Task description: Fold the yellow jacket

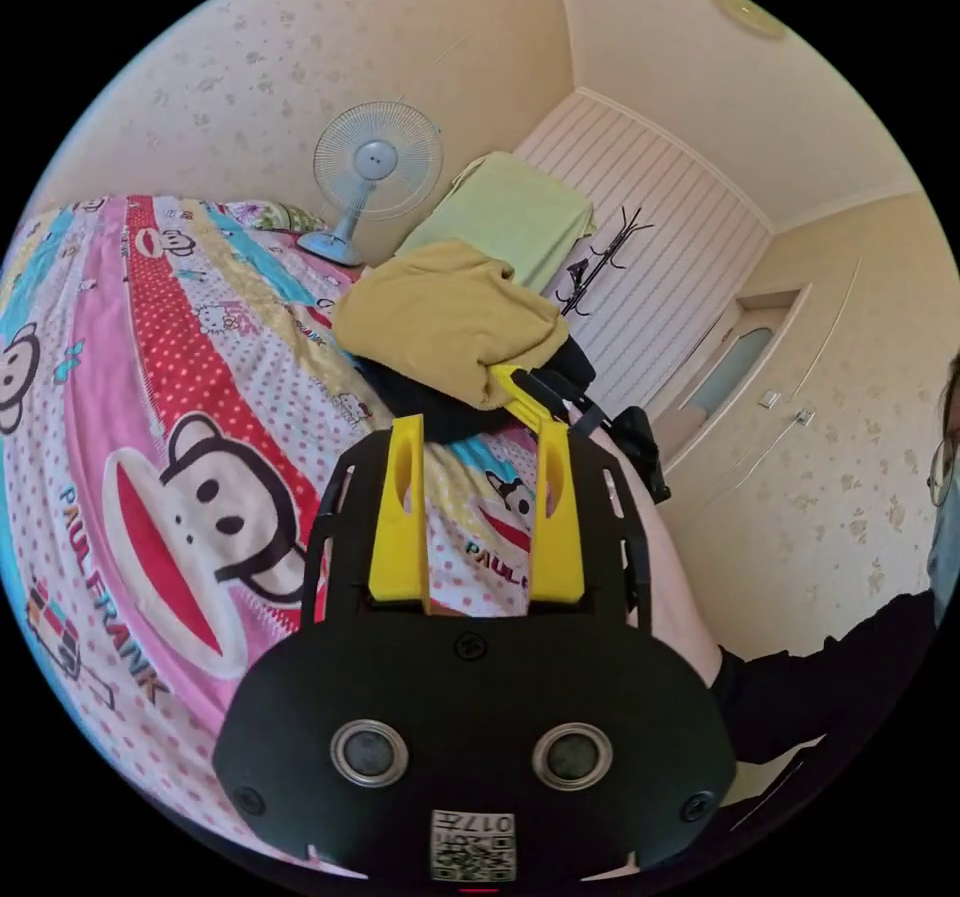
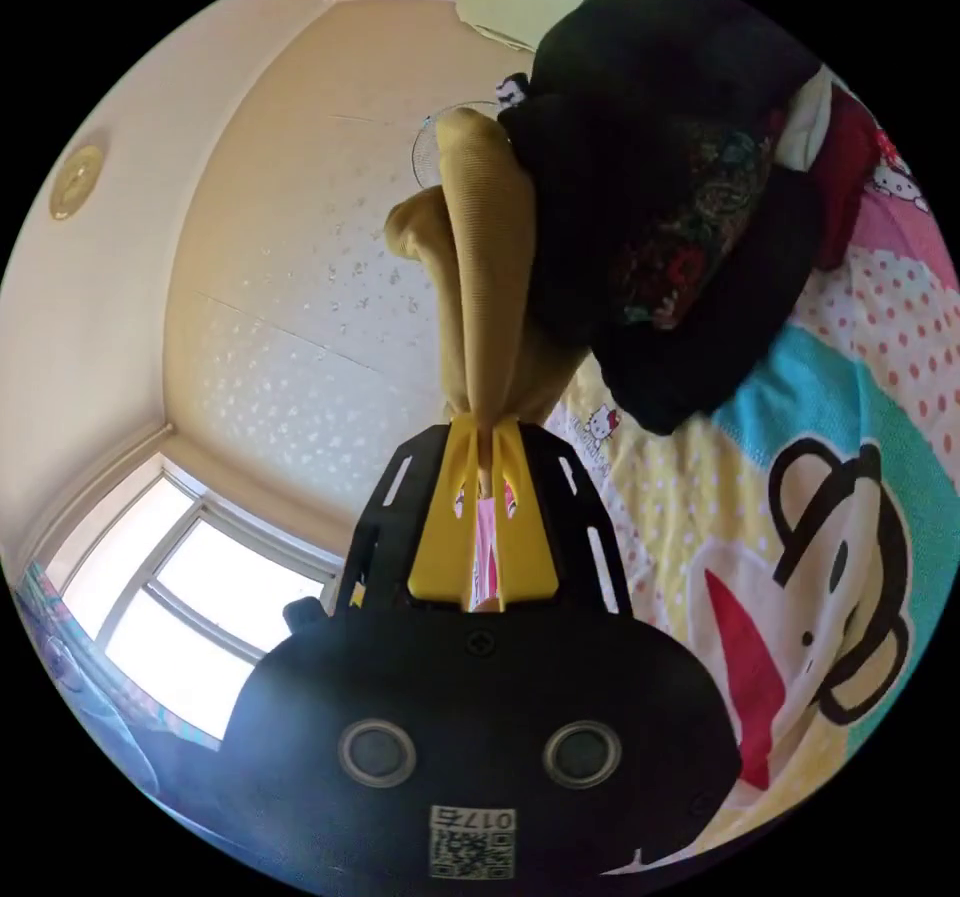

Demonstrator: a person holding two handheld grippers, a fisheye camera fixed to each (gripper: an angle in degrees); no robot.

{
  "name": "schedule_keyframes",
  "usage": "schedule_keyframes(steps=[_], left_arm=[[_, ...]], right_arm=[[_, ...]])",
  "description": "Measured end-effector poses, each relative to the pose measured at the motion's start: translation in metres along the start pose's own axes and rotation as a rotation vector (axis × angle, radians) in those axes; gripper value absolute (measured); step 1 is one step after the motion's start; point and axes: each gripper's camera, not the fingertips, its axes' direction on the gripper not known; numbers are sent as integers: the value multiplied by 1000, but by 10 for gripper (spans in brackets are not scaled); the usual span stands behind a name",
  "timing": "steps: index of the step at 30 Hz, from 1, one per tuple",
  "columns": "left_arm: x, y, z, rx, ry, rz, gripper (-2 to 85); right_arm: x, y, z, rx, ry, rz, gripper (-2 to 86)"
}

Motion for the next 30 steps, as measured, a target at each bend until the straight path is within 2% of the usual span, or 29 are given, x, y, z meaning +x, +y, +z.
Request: schedule_keyframes(steps=[2,4,7,9,11,13,15,16,19,21,23,24,26,28,30], left_arm=[[-10,26,-56,5,-49,-25,160],[-14,36,-111,5,-43,-49,159],[-5,51,-225,41,-28,-72,146],[10,69,-289,65,-97,-62,139],[25,96,-336,-64,-95,-93,159],[37,125,-350,-138,-71,-81,172],[49,158,-350,-112,-83,-22,190],[52,175,-339,-106,-38,5,202],[45,194,-289,-232,124,-63,223],[62,197,-268,-240,68,19,218],[82,196,-252,-229,-128,75,155],[84,196,-250,-223,-155,66,139],[76,188,-250,-247,-159,-15,83],[62,177,-269,-264,-97,-79,65],[58,172,-324,-104,-88,-56,56]], right_arm=[[-19,30,7,-81,-87,-26,30],[-56,90,17,-218,-94,-57,28],[-107,193,18,-386,36,-184,25],[-130,261,-1,-374,128,-228,23],[-154,318,-20,-380,199,-272,22],[-168,366,-40,-408,134,-223,21],[-171,386,-39,-471,116,-200,21],[-174,390,-35,-526,164,-219,20],[-197,387,-36,-562,277,-379,19],[-212,381,-39,-556,360,-438,18],[-222,377,-46,-507,426,-440,17],[-223,374,-51,-474,444,-404,17],[-221,371,-55,-460,456,-354,18],[-217,365,-63,-466,399,-275,19],[-220,361,-73,-442,372,-266,20]])
